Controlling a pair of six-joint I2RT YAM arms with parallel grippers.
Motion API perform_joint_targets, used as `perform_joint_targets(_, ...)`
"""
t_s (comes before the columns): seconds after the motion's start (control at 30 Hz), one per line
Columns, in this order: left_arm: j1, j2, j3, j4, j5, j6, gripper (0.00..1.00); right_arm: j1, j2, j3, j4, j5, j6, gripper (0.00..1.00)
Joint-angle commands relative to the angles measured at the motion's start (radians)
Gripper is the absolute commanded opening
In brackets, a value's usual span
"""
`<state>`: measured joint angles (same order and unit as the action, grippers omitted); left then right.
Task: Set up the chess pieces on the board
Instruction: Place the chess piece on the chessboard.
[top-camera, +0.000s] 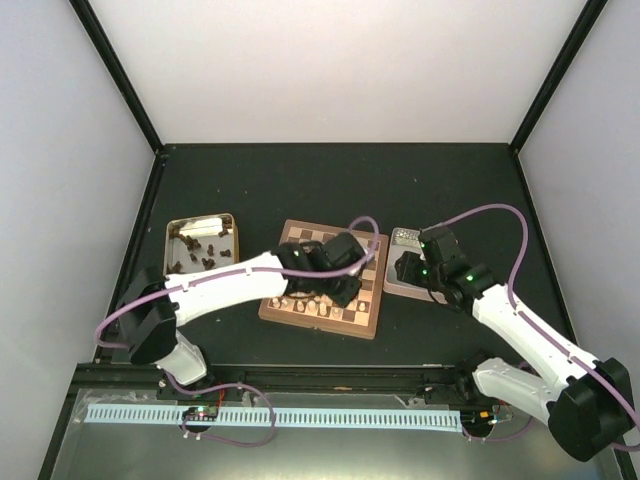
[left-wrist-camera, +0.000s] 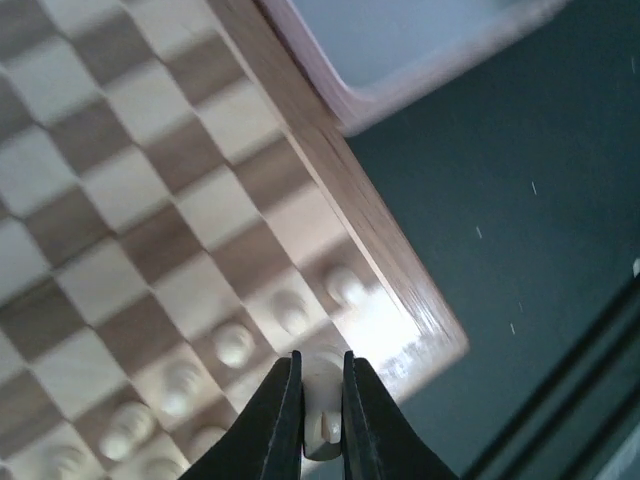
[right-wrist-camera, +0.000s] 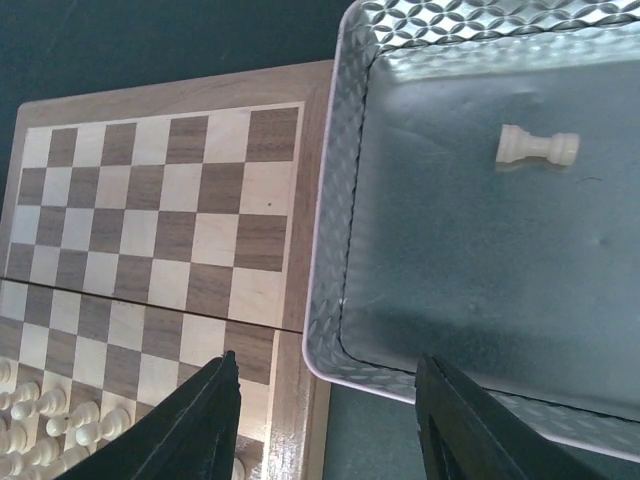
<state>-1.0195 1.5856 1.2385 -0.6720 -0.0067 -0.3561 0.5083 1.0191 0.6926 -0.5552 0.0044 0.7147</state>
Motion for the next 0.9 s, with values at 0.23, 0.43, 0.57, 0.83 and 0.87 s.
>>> perform_joint_targets(0.23, -0.167, 0.011, -0.106, 0.029, -0.083, 0.04, 0.05, -0.022, -0.029, -0.024, 0.022, 0.036, 0.03, 0.5)
perform_joint_targets(0.43, -0.169, 0.069, -0.105, 0.063, -0.101, 0.053, 0.05, -0.022, -0.026, -0.031, 0.026, 0.026, 0.032, 0.5)
perform_joint_targets(0.57, -0.169, 0.097, -0.103, 0.084, -0.112, 0.062, 0.05, -0.024, -0.027, -0.034, 0.027, 0.026, 0.032, 0.5)
perform_joint_targets(0.83, -0.168, 0.14, -0.099, 0.096, -0.147, 0.07, 0.06, -0.03, -0.026, -0.038, 0.026, 0.025, 0.029, 0.5)
perform_joint_targets(0.87, -0.168, 0.144, -0.098, 0.094, -0.152, 0.07, 0.06, -0.031, -0.026, -0.038, 0.026, 0.023, 0.027, 0.5)
